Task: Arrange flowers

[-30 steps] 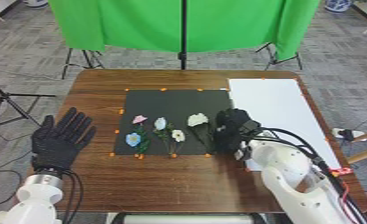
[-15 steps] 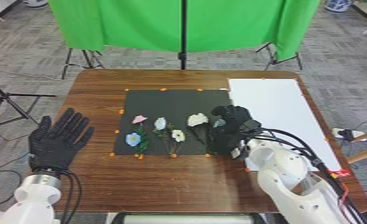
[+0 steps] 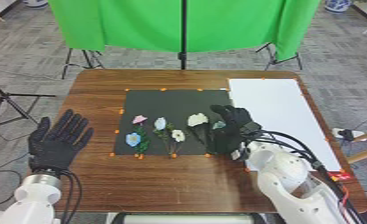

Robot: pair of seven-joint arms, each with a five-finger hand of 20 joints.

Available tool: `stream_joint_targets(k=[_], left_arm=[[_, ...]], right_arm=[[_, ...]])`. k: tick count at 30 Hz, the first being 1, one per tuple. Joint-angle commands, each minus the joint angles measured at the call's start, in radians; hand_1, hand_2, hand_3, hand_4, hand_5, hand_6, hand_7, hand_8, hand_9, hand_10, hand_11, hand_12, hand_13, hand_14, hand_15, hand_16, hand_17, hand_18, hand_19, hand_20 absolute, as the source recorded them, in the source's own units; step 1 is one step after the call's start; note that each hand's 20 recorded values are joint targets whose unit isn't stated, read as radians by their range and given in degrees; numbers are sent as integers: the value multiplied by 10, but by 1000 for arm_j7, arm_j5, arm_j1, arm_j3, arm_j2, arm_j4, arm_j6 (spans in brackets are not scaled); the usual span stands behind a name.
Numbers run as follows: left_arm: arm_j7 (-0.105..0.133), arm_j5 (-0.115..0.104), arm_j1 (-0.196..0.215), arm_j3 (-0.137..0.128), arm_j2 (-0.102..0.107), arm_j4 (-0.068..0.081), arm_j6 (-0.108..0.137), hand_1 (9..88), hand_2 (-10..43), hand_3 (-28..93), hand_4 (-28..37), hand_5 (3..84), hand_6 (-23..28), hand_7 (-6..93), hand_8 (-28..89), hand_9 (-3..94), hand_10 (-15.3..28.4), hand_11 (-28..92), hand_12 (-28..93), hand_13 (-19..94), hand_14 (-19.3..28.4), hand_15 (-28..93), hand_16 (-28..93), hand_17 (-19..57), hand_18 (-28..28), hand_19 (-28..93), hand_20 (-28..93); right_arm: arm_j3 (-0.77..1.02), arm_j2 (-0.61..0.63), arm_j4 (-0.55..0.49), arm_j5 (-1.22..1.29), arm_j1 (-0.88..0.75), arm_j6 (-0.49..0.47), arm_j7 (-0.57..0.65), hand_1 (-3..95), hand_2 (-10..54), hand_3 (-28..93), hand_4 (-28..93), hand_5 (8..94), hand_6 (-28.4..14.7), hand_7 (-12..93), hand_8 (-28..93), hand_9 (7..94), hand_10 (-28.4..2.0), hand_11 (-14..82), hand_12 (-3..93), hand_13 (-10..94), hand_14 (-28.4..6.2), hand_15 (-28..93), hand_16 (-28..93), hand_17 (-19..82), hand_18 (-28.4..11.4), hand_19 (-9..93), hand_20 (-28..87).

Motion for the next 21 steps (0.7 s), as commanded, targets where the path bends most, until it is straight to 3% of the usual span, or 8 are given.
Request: stream_joint_targets(k=[1, 3, 4, 12, 14, 17, 21], left_arm=[[-10, -3, 8, 0, -3, 0, 1, 260, 102, 767, -283, 450, 97, 184, -109, 374, 164, 240, 112, 264, 169, 436, -71, -73, 162, 386, 137], [-9, -2, 10, -1, -3, -1, 0, 260, 101, 768, -283, 450, 97, 183, -109, 374, 164, 240, 112, 264, 170, 436, -71, -73, 162, 386, 137], [-9, -4, 11, -1, -2, -1, 0, 260, 101, 768, -283, 450, 97, 184, -109, 374, 164, 240, 112, 265, 169, 436, -71, -73, 162, 386, 137], [-2, -4, 23, -5, -7, -6, 2, 261, 102, 767, -283, 451, 98, 184, -109, 375, 164, 241, 111, 265, 170, 435, -71, -73, 162, 386, 138], [-1, -6, 26, -7, -5, -8, 3, 260, 101, 768, -283, 451, 98, 184, -109, 375, 163, 243, 112, 266, 170, 435, -72, -73, 162, 386, 138], [-1, -6, 21, -5, -5, -5, 3, 260, 101, 769, -283, 451, 98, 184, -109, 375, 163, 243, 111, 266, 170, 436, -71, -73, 162, 385, 137], [-4, -1, 16, -6, -4, -3, -5, 260, 101, 768, -283, 451, 97, 185, -109, 375, 163, 243, 111, 267, 170, 436, -72, -73, 162, 385, 138]], right_arm=[[-25, -15, 14, -22, -3, 51, 42, 647, -95, 312, -283, 346, -65, 197, -142, 408, -183, 189, 149, 501, -127, 559, 155, 306, -211, 794, 296], [-24, -19, 16, -26, -1, 47, 41, 741, -95, 30, -188, 356, -62, 179, -130, 415, -179, 176, 157, 499, -126, 547, 165, 300, -204, 787, 304], [-25, -20, 16, -30, 2, 43, 44, 744, -95, 1, -172, 356, -62, 178, -129, 416, -180, 175, 157, 499, -127, 544, 166, 301, -204, 785, 304], [-11, -20, 6, -24, 6, 42, 70, 724, -95, 91, -261, 368, -66, 192, -142, 410, -190, 183, 148, 482, -139, 533, 146, 298, -211, 775, 268], [-5, -20, -1, -17, 6, 61, 69, 677, -95, 170, -276, 361, -69, 194, -144, 399, -196, 180, 147, 469, -145, 526, 140, 294, -216, 769, 251], [2, -21, -4, -11, 15, 90, 72, 495, -95, 450, -282, 343, -75, 186, -140, 370, -207, 171, 142, 433, -159, 500, 126, 275, -221, 743, 215], [24, -22, -32, 5, 19, 86, 82, 358, -95, 607, -283, 335, -79, 175, -135, 358, -213, 161, 141, 404, -171, 487, 116, 260, -222, 724, 202]])
